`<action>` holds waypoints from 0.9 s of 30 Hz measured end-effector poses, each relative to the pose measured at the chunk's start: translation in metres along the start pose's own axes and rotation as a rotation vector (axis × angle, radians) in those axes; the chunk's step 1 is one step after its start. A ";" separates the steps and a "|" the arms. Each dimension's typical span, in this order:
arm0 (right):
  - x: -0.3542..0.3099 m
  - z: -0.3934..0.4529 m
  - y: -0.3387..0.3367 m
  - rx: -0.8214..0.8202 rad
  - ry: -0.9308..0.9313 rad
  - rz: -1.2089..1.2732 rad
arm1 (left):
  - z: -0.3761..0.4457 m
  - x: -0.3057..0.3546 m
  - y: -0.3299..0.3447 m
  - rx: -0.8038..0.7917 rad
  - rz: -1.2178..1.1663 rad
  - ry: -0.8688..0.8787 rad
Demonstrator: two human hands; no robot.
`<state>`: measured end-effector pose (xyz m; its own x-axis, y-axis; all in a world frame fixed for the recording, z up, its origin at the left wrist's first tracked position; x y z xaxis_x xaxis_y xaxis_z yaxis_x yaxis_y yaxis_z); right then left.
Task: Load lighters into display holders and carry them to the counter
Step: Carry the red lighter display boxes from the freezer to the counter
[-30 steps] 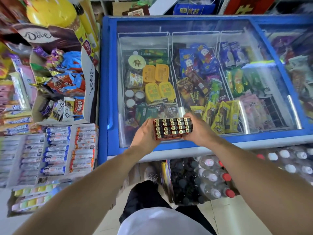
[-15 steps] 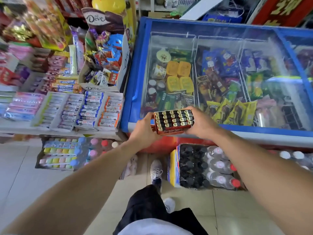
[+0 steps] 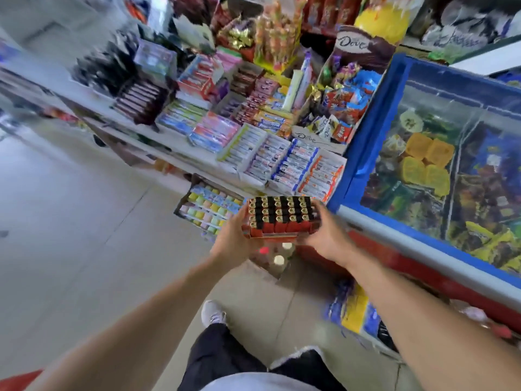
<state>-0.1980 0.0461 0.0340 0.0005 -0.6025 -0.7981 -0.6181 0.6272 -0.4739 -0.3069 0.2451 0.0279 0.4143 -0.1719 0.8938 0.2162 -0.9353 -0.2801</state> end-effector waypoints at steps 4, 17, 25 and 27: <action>-0.073 0.046 0.080 -0.084 -0.068 -0.058 | 0.004 -0.031 -0.106 0.158 -0.004 0.004; -0.290 0.174 0.267 -0.147 -0.273 -0.067 | 0.052 -0.081 -0.388 0.370 -0.001 0.065; -0.366 0.278 0.299 -0.082 -0.316 -0.006 | 0.139 -0.057 -0.493 0.367 0.032 0.132; -0.388 0.308 0.298 -0.034 -0.344 0.011 | 0.170 -0.044 -0.518 0.369 0.057 0.174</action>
<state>-0.1404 0.6189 0.0875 0.2550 -0.3909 -0.8844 -0.6457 0.6120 -0.4567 -0.2866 0.7895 0.0735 0.2858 -0.2995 0.9103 0.5129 -0.7546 -0.4093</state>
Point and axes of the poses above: each hand's wrist, its own z-axis towards the middle knuckle, its own y-axis out of the palm, x = y × z, the point moved 2 cm from there along z, towards the middle knuckle, and after that the axes turned 9 degrees about -z, right-handed, at the moved point
